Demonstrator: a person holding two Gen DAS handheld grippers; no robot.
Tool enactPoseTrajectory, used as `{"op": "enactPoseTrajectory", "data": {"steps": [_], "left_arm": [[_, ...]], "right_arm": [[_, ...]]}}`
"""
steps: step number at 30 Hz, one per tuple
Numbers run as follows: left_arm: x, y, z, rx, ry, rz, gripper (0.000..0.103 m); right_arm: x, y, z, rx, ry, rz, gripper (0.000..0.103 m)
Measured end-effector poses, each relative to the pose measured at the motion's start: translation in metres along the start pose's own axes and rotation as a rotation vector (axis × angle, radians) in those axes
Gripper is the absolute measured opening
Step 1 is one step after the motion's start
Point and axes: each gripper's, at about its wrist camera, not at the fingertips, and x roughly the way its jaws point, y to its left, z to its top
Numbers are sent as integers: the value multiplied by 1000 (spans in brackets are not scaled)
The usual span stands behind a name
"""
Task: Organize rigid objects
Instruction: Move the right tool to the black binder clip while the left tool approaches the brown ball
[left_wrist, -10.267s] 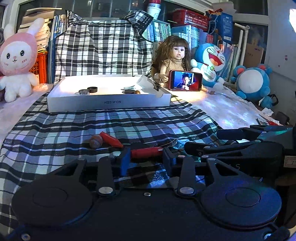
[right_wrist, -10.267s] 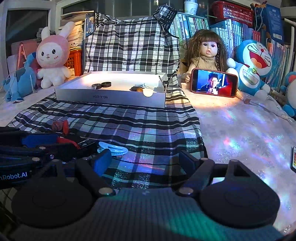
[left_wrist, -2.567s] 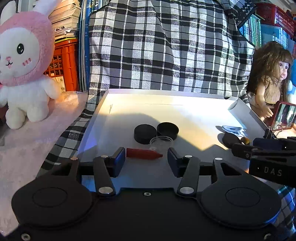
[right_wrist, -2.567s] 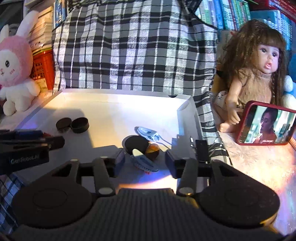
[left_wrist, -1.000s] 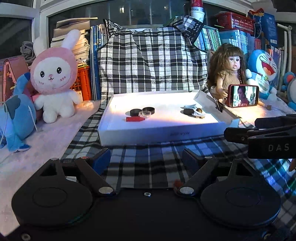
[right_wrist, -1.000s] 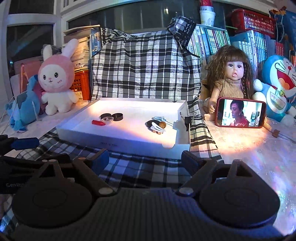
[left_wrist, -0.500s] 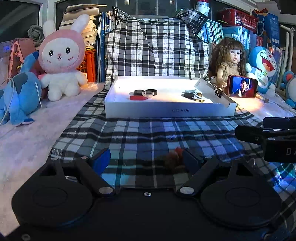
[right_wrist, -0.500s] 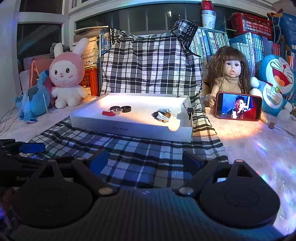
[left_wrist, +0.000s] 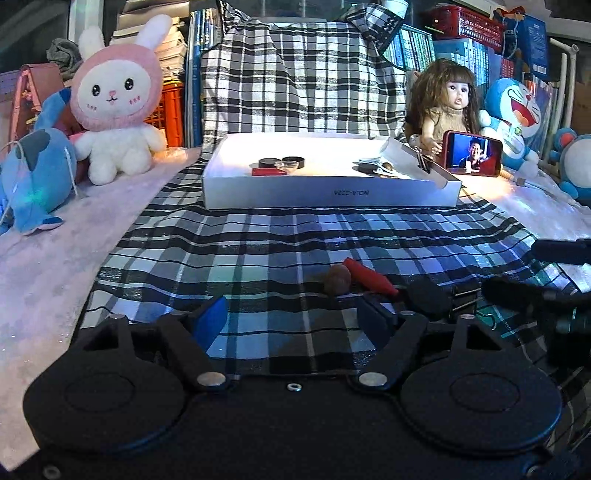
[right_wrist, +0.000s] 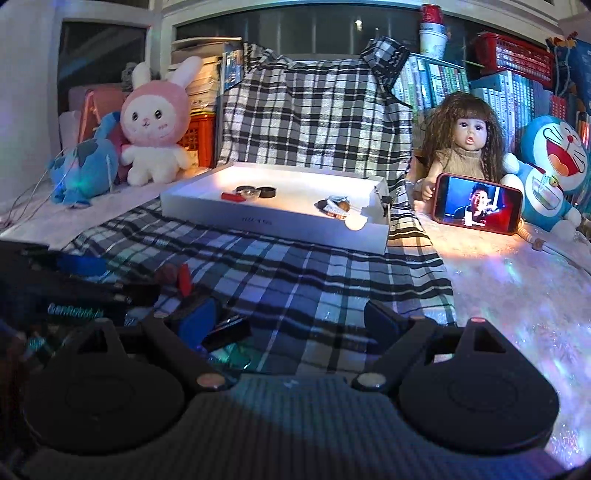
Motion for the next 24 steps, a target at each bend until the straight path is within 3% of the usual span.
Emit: {"op": "enactPoseTrajectory", "data": {"steps": [9,17,24], "left_arm": [[11,-3,8,1,6,-10,58],[20,-9,14,24,-1,-38,47],[23,-12,14,28,-4,-48,44]], "right_arm": [[1,9,-9,-55,28,51,92],[9,13,-8,-70,61,83,71],[14,19,-7,-104,68,99,66]]}}
